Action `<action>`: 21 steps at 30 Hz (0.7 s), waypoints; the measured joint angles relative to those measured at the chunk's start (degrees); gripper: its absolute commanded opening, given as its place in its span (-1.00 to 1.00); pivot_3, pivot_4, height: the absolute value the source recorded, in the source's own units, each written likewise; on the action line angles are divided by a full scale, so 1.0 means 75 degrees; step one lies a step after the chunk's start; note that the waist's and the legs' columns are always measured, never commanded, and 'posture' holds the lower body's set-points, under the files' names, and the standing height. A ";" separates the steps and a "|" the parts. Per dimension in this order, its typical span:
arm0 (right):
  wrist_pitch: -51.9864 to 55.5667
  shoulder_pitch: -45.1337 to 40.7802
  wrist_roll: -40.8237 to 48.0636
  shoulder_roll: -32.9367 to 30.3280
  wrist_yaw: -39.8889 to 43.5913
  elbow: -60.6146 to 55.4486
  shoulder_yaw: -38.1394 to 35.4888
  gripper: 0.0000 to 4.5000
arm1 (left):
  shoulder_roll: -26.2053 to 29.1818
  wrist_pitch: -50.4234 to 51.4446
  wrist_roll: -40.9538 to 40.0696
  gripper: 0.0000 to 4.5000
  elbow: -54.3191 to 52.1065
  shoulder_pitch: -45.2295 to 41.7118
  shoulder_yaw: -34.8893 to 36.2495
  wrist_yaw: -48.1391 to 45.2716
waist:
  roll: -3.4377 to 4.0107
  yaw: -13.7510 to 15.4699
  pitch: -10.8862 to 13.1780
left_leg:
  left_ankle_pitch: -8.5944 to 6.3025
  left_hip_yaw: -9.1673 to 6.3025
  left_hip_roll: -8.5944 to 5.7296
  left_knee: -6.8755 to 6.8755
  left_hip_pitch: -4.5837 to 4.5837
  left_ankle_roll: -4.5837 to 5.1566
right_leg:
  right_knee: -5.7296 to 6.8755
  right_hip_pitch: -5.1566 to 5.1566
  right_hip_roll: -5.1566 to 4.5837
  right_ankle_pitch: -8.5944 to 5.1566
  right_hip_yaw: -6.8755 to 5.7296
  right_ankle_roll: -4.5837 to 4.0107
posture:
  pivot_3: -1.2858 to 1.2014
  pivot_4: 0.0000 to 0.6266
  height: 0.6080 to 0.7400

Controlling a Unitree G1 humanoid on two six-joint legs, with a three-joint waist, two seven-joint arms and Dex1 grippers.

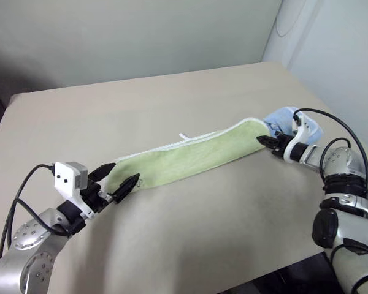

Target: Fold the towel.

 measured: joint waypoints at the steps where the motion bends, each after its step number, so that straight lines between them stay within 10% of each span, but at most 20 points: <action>1: -0.0125 -0.0001 -0.0071 -0.0133 0.0086 -0.0053 0.0117 -0.98 | 0.0000 -0.0002 0.0000 1.00 0.0000 0.0001 0.0000 0.0001 | 0.0000 0.0003 0.0000 | 0.0000 0.0000 0.0000 -0.0002 0.0000 -0.0001 | -0.0001 0.0000 0.0000 0.0000 0.0000 0.0000 | 0.03 -0.52 1.00; 10: -0.2462 -0.0033 -0.1610 -0.1108 0.1965 -0.0981 0.2751 -0.98 | -0.0001 -0.0044 0.0015 1.00 0.0001 -0.0132 -0.0022 0.0026 | 0.0007 -0.0026 0.0004 | 0.0003 0.0003 0.0002 0.0000 0.0002 -0.0006 | 0.0001 0.0000 0.0003 0.0000 0.0001 0.0000 | 0.03 -0.52 1.00; 21: -0.3959 -0.0466 -0.2988 -0.0148 0.3405 -0.3035 0.5624 -0.98 | -0.0131 -0.0060 0.0042 1.00 0.0000 -0.0292 -0.0189 0.0171 | 0.0009 -0.0034 0.0005 | 0.0011 -0.0002 0.0002 0.0007 0.0000 -0.0019 | -0.0007 0.0000 0.0002 0.0000 -0.0004 0.0000 | 0.03 -0.52 1.00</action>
